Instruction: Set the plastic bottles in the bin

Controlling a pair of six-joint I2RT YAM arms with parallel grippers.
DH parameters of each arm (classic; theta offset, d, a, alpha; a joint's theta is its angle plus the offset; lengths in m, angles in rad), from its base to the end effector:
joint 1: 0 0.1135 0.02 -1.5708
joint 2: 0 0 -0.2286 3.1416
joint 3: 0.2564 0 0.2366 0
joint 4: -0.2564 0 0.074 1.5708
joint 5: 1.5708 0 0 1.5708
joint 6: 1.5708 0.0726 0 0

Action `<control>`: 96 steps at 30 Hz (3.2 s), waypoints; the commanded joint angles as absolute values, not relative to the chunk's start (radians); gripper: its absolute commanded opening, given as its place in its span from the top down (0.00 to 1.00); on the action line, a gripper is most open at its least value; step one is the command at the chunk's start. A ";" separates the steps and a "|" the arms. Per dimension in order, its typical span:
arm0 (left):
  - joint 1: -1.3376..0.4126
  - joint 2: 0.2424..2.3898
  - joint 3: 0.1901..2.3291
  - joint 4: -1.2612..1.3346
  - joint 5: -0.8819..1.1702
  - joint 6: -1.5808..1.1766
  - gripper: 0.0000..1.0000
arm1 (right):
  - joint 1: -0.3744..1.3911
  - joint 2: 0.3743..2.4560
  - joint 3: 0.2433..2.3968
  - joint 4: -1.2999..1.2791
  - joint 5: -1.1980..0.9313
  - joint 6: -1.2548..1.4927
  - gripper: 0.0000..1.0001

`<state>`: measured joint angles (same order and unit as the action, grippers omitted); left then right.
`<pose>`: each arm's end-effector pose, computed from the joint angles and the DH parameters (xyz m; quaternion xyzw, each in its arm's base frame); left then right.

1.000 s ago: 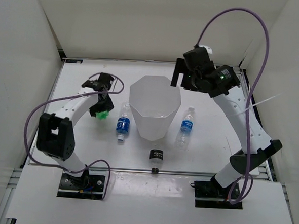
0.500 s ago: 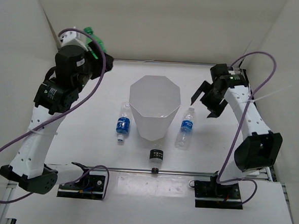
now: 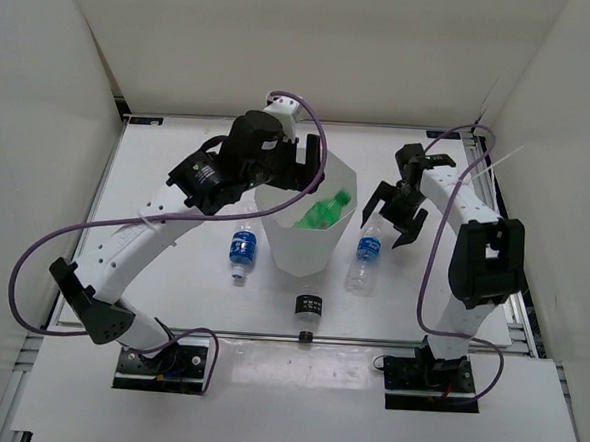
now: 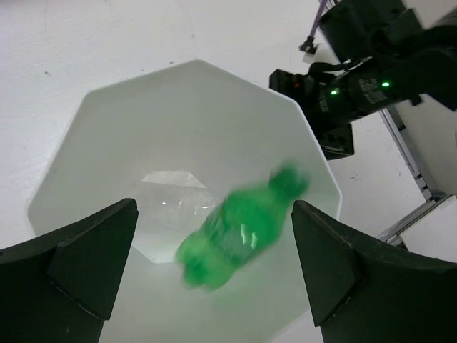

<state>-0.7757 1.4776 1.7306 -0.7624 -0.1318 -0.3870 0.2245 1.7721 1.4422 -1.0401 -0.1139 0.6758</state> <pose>0.2442 -0.2262 0.3853 0.1335 0.8508 -0.2299 0.4533 0.3207 0.0817 0.1769 0.2167 0.9694 0.0945 0.0655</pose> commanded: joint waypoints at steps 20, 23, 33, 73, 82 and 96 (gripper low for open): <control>-0.568 1.177 1.435 -1.036 -0.586 -0.641 0.00 | 0.253 1.670 1.468 -1.097 0.077 0.704 0.61; -0.513 1.131 1.280 -0.985 -0.483 -0.666 0.00 | 0.253 1.529 1.640 -1.181 0.113 0.744 0.61; -0.433 1.092 1.003 -0.715 -0.256 -0.631 0.00 | 0.527 1.542 2.249 -1.100 0.227 0.606 0.50; -0.353 1.404 1.435 -0.822 -0.448 -0.707 0.37 | 0.721 1.414 1.994 -1.175 0.545 0.501 0.00; -0.483 1.364 1.842 -0.787 -0.528 -0.667 0.30 | 0.497 1.301 1.732 -1.155 0.289 0.681 0.00; -0.859 1.470 1.838 -0.681 -0.506 -0.483 0.09 | 0.250 1.178 1.287 -1.054 -0.182 0.762 0.00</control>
